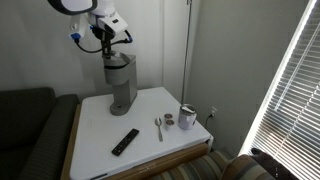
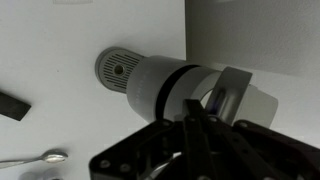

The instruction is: Open the top compartment of the coffee machine.

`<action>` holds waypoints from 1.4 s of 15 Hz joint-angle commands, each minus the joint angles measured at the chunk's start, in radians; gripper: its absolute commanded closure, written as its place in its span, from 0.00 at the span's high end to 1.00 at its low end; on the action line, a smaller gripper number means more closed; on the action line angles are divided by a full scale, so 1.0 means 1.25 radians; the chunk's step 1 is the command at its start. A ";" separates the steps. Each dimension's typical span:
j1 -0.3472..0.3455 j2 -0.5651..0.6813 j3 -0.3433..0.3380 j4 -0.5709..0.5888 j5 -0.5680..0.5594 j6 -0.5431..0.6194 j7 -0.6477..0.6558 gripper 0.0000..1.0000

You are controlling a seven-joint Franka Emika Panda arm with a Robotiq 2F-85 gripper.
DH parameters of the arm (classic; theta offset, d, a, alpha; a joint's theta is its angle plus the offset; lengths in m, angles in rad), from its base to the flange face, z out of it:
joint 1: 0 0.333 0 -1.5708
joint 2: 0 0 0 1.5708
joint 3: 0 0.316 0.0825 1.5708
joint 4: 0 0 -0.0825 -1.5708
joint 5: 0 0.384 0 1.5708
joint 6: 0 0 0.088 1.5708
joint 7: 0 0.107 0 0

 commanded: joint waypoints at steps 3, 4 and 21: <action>-0.003 -0.005 0.016 0.010 0.007 0.049 -0.023 0.00; -0.002 -0.010 0.015 0.008 0.002 0.053 -0.021 0.00; 0.020 0.004 0.012 0.083 -0.094 0.043 0.013 0.00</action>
